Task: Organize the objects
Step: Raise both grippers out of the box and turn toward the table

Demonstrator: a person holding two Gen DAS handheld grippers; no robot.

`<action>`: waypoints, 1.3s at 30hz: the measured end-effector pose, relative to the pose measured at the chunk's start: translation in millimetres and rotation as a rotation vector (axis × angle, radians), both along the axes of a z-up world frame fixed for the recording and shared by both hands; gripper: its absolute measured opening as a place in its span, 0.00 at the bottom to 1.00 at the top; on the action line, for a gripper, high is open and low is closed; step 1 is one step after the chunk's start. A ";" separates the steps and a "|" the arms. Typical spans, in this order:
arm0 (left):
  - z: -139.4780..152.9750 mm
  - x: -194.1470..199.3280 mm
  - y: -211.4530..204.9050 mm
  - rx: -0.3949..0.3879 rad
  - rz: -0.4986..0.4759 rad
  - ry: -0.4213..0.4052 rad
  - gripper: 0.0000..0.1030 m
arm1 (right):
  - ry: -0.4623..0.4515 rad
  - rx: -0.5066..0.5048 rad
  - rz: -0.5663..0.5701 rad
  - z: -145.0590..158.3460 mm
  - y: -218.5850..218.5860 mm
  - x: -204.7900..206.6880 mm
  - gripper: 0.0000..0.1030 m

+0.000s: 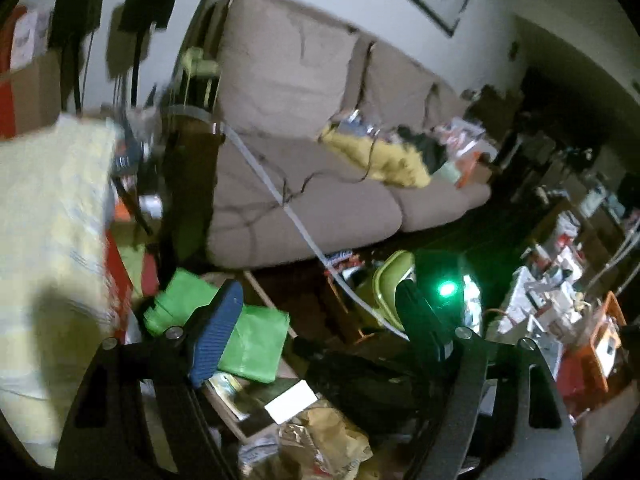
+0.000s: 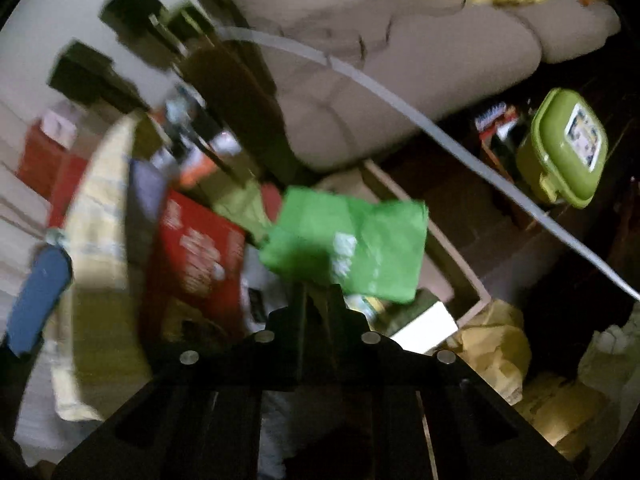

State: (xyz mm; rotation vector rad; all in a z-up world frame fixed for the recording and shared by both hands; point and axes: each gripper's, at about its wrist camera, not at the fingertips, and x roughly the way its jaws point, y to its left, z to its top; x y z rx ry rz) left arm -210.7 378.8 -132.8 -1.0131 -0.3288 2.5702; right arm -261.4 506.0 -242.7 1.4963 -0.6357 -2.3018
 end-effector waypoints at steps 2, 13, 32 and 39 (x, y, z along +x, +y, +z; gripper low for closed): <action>28.5 16.8 -12.1 -0.031 0.018 0.052 0.76 | 0.067 -0.017 -0.022 32.1 2.3 13.3 0.11; 87.2 100.0 -102.9 -0.054 0.126 0.136 0.86 | 0.341 0.060 -0.031 143.7 -20.8 75.5 0.11; 62.3 115.6 -397.9 -0.030 0.610 0.150 0.99 | 0.433 0.078 0.280 211.2 -117.1 135.2 0.28; -13.9 119.5 -491.6 0.117 0.719 -0.009 0.85 | 0.380 0.099 0.360 192.5 -161.4 125.3 0.46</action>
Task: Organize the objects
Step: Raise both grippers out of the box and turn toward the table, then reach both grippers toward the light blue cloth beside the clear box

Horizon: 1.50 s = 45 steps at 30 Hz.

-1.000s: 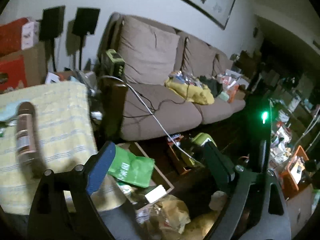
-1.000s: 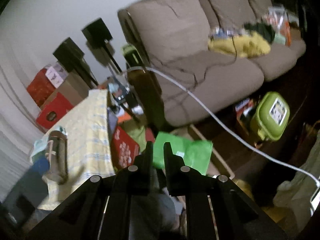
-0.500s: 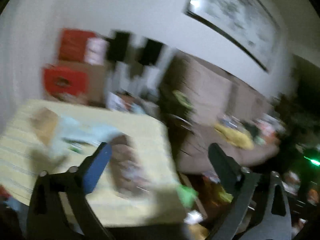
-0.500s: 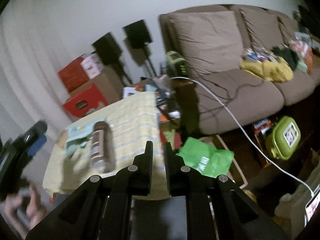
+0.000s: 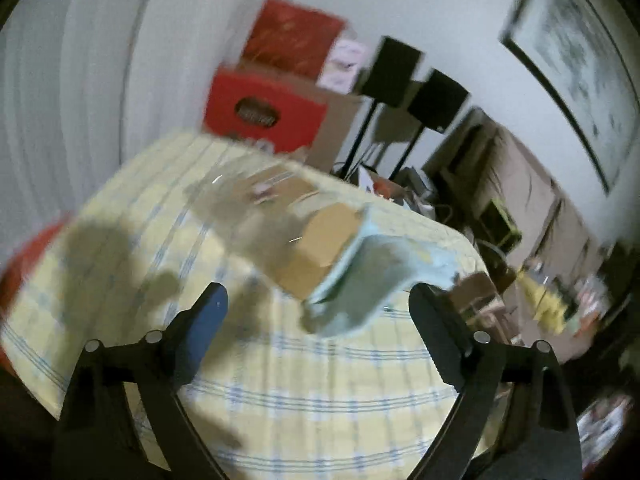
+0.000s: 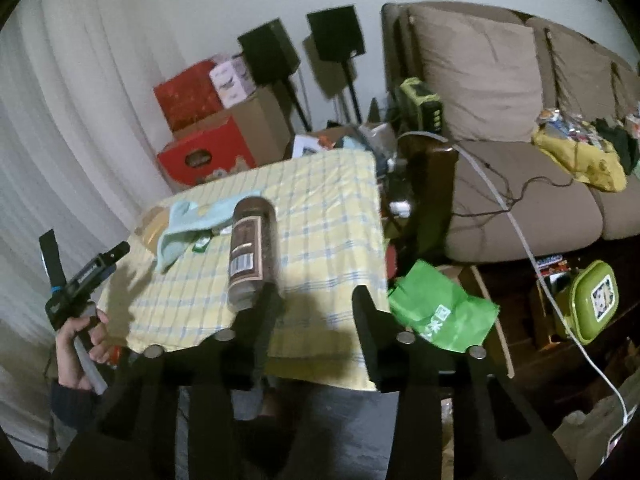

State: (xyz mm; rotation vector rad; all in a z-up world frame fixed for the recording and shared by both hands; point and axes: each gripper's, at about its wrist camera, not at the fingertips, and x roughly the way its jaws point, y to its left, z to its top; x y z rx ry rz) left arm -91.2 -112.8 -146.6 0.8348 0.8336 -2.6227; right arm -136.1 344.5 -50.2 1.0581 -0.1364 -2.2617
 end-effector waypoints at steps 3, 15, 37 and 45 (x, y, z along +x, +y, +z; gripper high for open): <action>-18.5 -3.3 -12.0 0.036 0.013 -0.018 0.84 | -0.078 0.007 -0.002 -4.0 -18.3 -26.5 0.48; -51.3 -50.1 19.2 0.017 -0.026 -0.062 0.83 | -0.065 -0.017 -0.008 33.8 -83.1 -71.8 0.66; -43.5 -30.2 8.0 0.027 -0.055 -0.189 0.00 | 0.067 0.298 0.055 9.3 -170.4 -39.0 0.66; -36.8 4.8 -40.9 0.151 -0.053 -0.114 0.00 | -0.053 0.229 0.114 -5.3 -180.7 -39.9 0.66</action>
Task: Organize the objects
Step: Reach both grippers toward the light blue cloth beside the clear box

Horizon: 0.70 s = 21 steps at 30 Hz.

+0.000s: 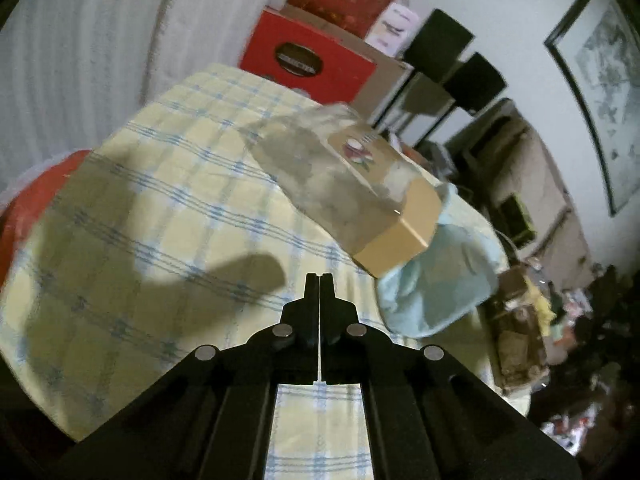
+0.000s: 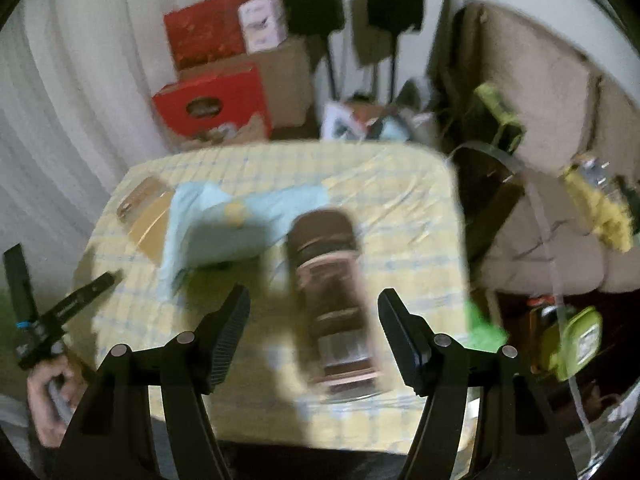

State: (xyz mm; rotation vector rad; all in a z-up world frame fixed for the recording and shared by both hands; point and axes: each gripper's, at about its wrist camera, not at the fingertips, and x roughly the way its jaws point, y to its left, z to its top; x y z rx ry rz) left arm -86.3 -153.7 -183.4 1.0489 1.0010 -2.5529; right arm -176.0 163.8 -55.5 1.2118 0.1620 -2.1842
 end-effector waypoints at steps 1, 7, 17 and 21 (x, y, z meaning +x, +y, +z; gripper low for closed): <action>-2.6 -2.2 1.7 0.011 -0.019 0.010 0.00 | -0.055 -0.036 0.018 -6.0 -3.9 0.2 0.66; -9.1 -1.4 -7.0 0.004 0.019 -0.041 0.01 | -0.354 -0.159 0.107 -59.2 -64.0 6.4 0.66; -14.0 14.7 -27.6 -0.005 0.108 -0.050 0.02 | -0.254 -0.199 0.014 -86.5 -144.6 3.4 0.03; -12.2 12.6 -23.6 0.006 0.058 -0.030 0.02 | -0.321 -0.263 0.027 -94.2 -136.1 9.7 0.04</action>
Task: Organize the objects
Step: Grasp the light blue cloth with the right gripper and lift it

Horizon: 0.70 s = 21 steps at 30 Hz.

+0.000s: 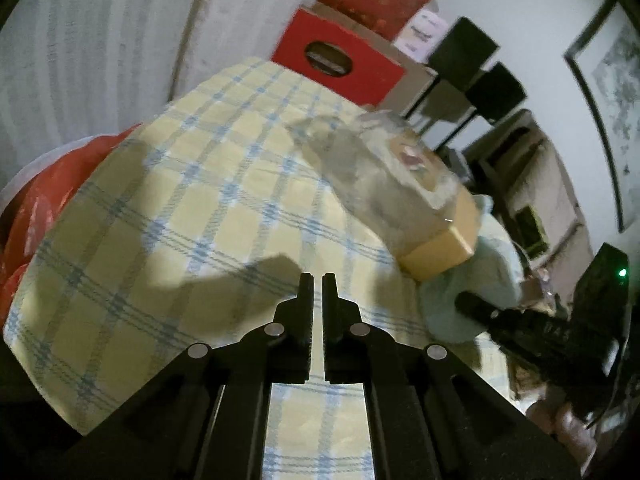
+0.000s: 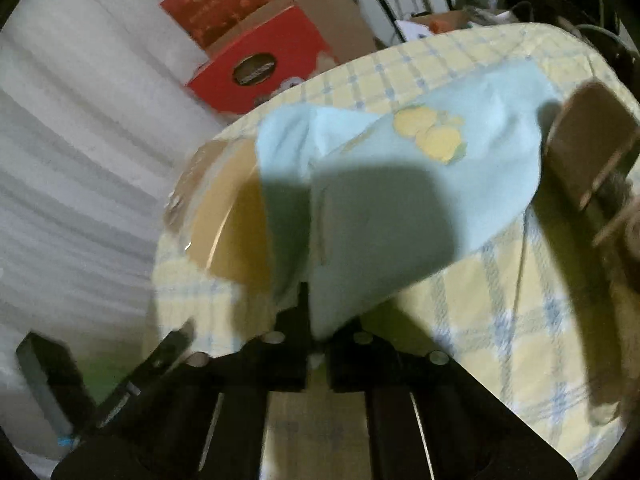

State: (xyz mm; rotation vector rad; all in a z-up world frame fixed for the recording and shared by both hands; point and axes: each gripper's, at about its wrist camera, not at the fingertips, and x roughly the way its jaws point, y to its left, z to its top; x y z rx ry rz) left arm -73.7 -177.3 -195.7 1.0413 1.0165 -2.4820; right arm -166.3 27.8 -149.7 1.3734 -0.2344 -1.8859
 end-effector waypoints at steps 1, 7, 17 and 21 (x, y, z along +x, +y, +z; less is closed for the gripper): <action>2.8 0.3 1.1 -0.001 -0.018 0.012 0.02 | 0.002 -0.006 0.032 1.4 2.5 8.7 0.04; 11.7 24.0 -16.7 0.026 -0.002 0.027 0.02 | -0.245 -0.182 0.216 -5.3 11.3 55.0 0.04; 18.2 55.9 -33.0 0.132 -0.011 0.006 0.15 | -0.246 -0.015 0.342 -6.4 -2.5 115.4 0.29; 20.3 46.9 -18.2 0.110 -0.097 -0.018 0.18 | -0.232 0.007 0.381 14.1 8.0 114.3 0.47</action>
